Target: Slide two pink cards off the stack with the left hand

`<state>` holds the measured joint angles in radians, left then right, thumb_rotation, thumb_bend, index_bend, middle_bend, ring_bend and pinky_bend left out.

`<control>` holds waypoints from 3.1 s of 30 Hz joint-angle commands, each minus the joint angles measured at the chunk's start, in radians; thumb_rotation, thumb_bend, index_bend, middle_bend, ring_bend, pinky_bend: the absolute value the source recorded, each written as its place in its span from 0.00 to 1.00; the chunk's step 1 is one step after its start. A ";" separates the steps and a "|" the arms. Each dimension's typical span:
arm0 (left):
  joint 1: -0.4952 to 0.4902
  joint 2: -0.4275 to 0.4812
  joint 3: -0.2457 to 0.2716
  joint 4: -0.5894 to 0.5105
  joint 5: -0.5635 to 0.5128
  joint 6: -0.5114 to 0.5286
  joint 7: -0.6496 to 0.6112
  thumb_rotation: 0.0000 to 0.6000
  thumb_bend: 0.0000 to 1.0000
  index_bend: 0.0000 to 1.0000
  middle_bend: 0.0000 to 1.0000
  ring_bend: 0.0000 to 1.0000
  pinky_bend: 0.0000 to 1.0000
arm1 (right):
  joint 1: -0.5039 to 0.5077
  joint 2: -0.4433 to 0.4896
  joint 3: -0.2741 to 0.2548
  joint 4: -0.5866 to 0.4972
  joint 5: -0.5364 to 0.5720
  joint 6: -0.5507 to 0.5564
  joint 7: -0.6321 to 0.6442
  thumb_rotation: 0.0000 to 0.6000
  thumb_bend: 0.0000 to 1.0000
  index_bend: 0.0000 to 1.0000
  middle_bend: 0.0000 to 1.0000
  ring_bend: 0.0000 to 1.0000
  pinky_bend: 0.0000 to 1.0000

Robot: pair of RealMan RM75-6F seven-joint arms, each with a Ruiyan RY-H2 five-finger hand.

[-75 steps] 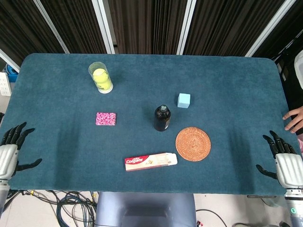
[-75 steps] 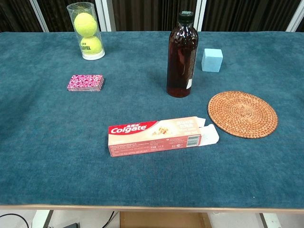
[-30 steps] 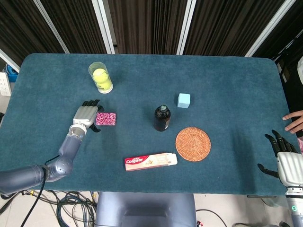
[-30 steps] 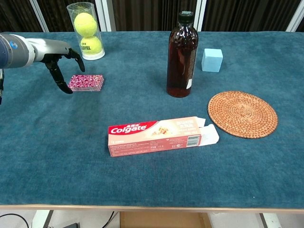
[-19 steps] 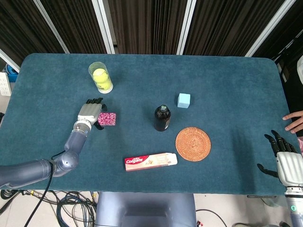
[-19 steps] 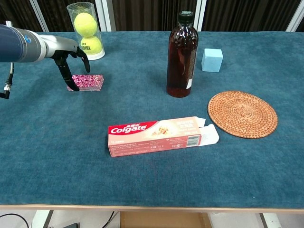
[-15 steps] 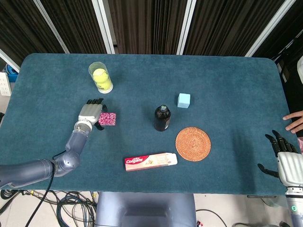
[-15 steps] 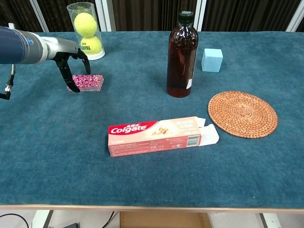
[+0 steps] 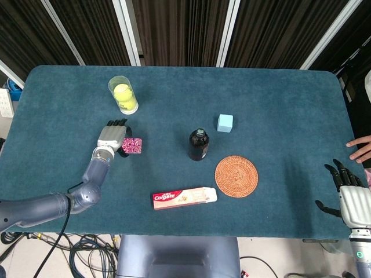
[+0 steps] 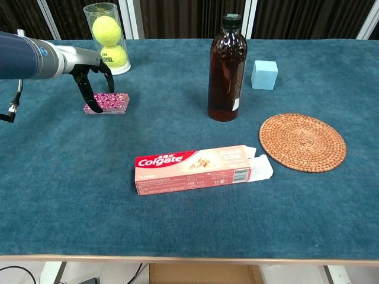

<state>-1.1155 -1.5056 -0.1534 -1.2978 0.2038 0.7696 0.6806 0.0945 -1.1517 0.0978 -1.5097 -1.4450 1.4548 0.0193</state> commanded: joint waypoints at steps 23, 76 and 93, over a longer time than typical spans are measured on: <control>-0.027 -0.030 0.011 0.028 -0.030 0.012 0.014 1.00 0.18 0.42 0.10 0.00 0.00 | -0.005 0.002 0.003 0.001 0.004 0.007 0.008 1.00 0.11 0.13 0.06 0.13 0.23; -0.065 -0.012 0.018 -0.011 -0.089 0.054 0.098 1.00 0.37 0.56 0.12 0.00 0.00 | -0.008 0.010 0.008 -0.005 0.017 0.001 0.024 1.00 0.11 0.13 0.06 0.13 0.23; -0.095 0.023 -0.009 -0.069 -0.126 0.084 0.130 1.00 0.37 0.56 0.12 0.00 0.00 | -0.009 0.011 0.007 -0.005 0.017 0.001 0.030 1.00 0.11 0.13 0.06 0.13 0.23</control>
<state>-1.2059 -1.4857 -0.1585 -1.3628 0.0832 0.8529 0.8070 0.0859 -1.1408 0.1052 -1.5147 -1.4283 1.4553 0.0488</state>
